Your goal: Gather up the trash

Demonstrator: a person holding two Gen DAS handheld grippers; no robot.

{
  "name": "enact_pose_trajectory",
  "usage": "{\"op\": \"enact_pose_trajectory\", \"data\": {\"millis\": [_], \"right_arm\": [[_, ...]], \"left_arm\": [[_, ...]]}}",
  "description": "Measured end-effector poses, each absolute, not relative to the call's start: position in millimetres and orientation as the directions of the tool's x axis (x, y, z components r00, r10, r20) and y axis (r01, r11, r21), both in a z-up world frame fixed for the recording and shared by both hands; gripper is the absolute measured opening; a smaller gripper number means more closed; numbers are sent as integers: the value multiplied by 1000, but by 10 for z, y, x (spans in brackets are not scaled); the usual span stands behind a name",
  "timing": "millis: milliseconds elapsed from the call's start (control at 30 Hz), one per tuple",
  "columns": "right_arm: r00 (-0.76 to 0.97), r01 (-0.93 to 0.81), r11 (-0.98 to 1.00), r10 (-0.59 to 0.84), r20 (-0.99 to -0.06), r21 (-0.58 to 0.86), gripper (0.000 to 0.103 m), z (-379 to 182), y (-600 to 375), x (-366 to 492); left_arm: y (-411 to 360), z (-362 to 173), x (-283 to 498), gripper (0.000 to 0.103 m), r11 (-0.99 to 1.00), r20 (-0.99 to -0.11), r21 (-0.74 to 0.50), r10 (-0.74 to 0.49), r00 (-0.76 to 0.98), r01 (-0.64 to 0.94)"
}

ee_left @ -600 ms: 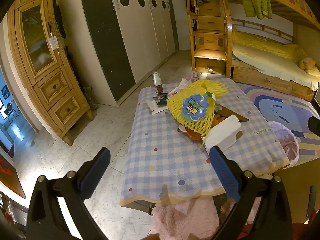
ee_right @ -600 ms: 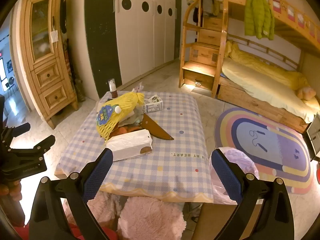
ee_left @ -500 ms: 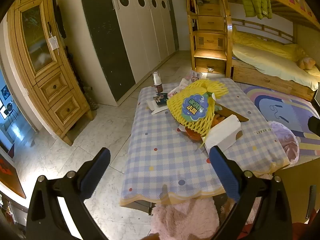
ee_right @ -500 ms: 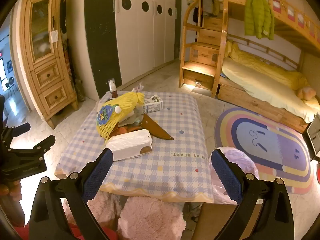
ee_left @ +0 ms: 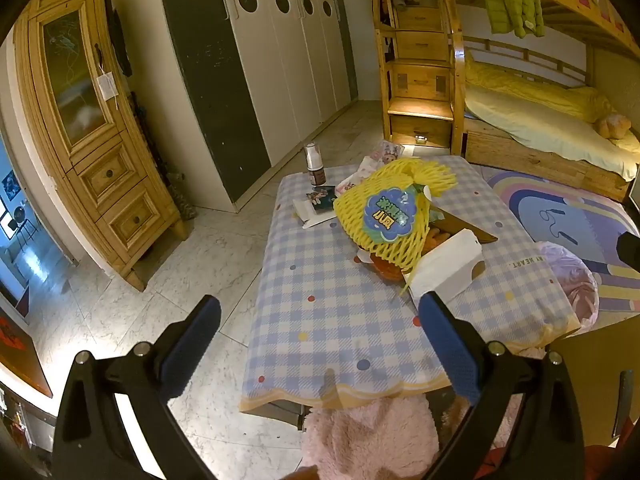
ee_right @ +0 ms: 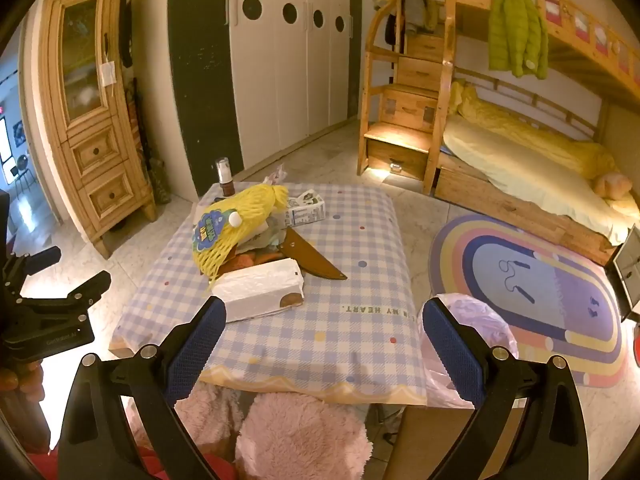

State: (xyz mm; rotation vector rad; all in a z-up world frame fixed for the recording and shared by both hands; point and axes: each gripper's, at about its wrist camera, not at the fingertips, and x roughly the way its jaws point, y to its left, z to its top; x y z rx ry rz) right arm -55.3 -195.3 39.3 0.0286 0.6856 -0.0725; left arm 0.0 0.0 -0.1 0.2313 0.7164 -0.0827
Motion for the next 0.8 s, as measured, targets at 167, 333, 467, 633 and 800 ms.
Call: {"op": "enact_pose_trajectory", "data": {"millis": [167, 333, 467, 633, 800], "right_arm": [[772, 78, 997, -59, -633, 2, 98, 394, -1951, -554], [772, 78, 997, -59, -633, 3, 98, 395, -1951, -552], [772, 78, 997, -59, -633, 2, 98, 394, -1953, -550], [771, 78, 997, -59, -634, 2, 98, 392, -1956, -546], [771, 78, 997, -58, -634, 3, 98, 390, -1956, -545]], "left_arm": [[-2, -2, 1, 96, 971, -660, 182, 3, 752, 155], [0, -1, 4, 96, 971, -659, 183, 3, 752, 157], [2, -6, 4, 96, 971, -660, 181, 2, 751, 157], [-2, -2, 1, 96, 971, -659, 183, 4, 752, 155], [4, -5, -6, 96, 971, -660, 181, 3, 751, 155]]}}
